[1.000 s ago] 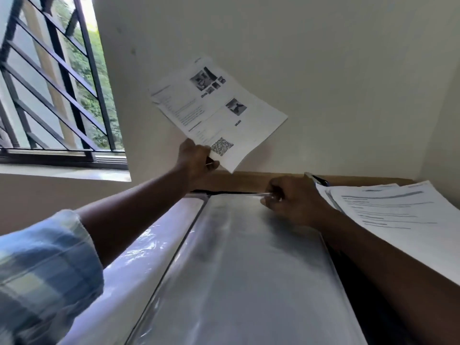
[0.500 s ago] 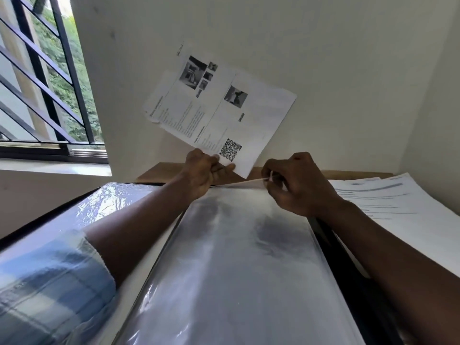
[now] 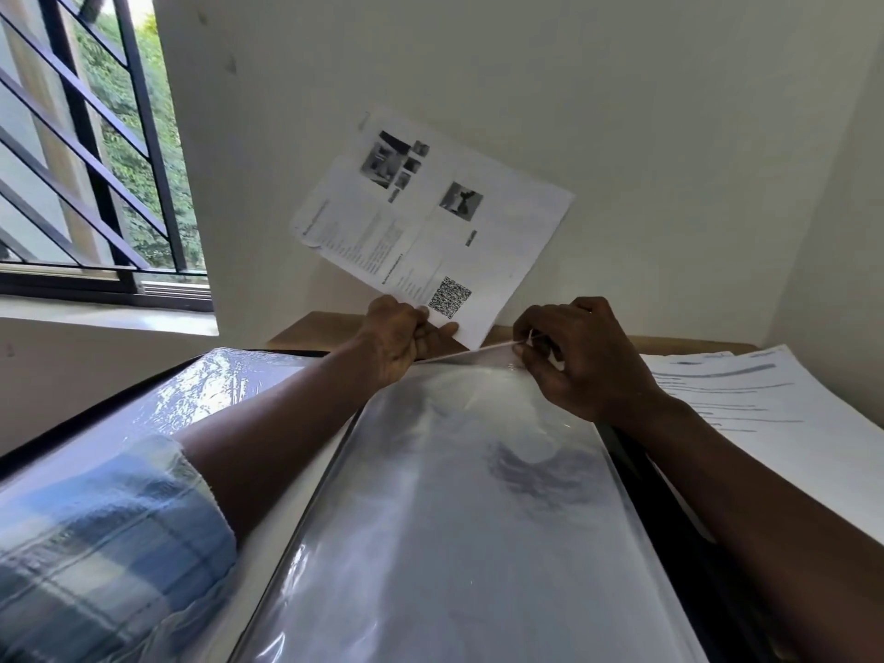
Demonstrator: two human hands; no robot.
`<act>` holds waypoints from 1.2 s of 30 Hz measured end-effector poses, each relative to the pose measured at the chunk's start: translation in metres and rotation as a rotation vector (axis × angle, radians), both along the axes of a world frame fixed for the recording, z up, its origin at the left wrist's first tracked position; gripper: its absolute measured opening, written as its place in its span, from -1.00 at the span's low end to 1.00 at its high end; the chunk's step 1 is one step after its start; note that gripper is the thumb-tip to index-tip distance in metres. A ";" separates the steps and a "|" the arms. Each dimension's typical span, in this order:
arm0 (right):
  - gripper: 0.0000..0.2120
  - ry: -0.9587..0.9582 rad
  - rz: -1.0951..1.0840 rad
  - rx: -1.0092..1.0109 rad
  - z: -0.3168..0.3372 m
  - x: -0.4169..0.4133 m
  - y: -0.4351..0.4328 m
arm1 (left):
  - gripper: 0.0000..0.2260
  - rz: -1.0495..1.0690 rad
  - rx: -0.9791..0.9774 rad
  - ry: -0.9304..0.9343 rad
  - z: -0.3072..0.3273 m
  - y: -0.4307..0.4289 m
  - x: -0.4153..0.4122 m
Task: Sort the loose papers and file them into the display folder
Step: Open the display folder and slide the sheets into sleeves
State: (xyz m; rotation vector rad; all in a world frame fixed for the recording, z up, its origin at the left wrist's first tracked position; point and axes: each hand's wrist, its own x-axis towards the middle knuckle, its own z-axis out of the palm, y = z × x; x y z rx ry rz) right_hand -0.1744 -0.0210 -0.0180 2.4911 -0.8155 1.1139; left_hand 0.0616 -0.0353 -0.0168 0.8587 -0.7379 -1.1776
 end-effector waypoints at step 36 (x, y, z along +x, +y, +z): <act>-0.44 -0.601 -0.203 0.678 -0.006 0.013 -0.021 | -0.75 -0.084 0.220 -0.875 0.005 0.007 0.079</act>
